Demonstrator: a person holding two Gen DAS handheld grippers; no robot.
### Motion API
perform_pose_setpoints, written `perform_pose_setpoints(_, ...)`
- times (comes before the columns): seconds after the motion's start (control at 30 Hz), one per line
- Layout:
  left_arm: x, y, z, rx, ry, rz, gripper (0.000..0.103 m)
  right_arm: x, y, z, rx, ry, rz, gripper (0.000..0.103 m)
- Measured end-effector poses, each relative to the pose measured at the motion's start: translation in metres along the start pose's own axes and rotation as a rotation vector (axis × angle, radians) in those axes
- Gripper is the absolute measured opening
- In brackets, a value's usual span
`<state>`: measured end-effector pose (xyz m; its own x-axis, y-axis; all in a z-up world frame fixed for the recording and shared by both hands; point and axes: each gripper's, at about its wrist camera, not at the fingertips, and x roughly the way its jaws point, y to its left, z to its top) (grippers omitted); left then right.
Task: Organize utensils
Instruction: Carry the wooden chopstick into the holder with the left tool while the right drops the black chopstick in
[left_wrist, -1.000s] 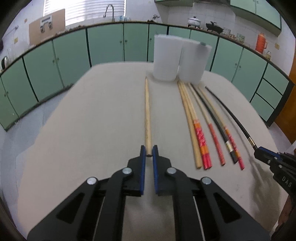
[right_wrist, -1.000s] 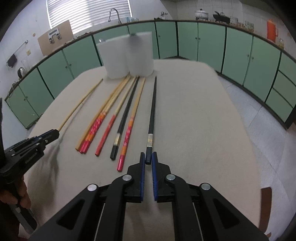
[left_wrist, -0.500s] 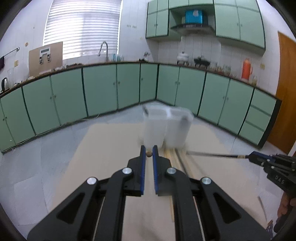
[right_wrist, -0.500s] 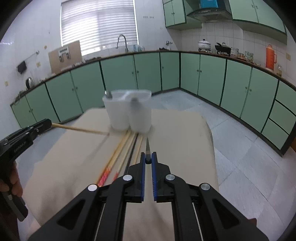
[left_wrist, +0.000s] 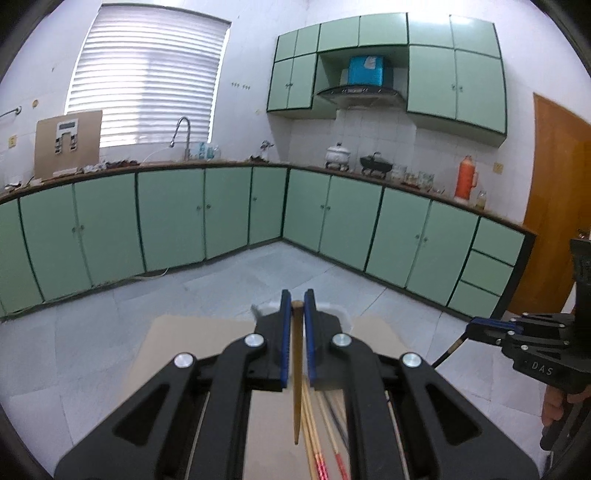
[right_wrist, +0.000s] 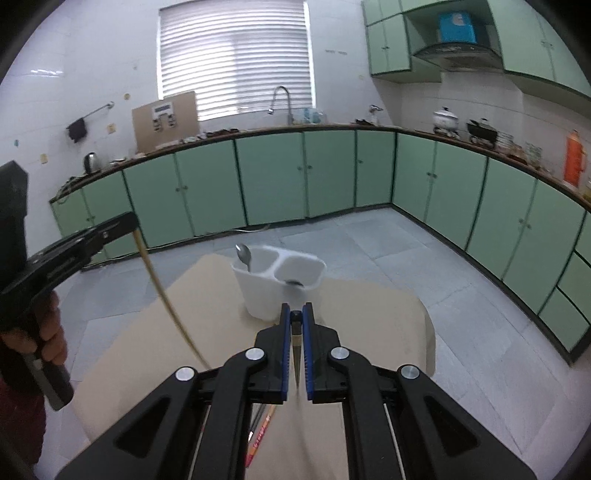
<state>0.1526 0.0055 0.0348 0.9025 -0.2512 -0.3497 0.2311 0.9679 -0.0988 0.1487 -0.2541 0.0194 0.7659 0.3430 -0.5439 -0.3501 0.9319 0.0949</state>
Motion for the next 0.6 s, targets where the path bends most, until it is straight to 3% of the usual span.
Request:
perform_pose_setpoints(0.37, 0.026, -0.015, 0.097, 0.036, -0.174, -0.004, 0.006, -0.015, -0.022, 0.112, 0.017, -0.162, 0.071, 0.006)
perform_pose_setpoints(0.47, 0.05, -0.022, 0.106, 0.051, -0.196, 0.017, 0.006, 0.01, -0.023, 0.132, -0.001, -0.167, 0.02, 0.006)
perform_pose_setpoints(0.6, 0.094, -0.025, 0.097, 0.059, -0.154, 0.03, 0.006, 0.06, -0.025, 0.128, 0.008, -0.114, -0.016, 0.006)
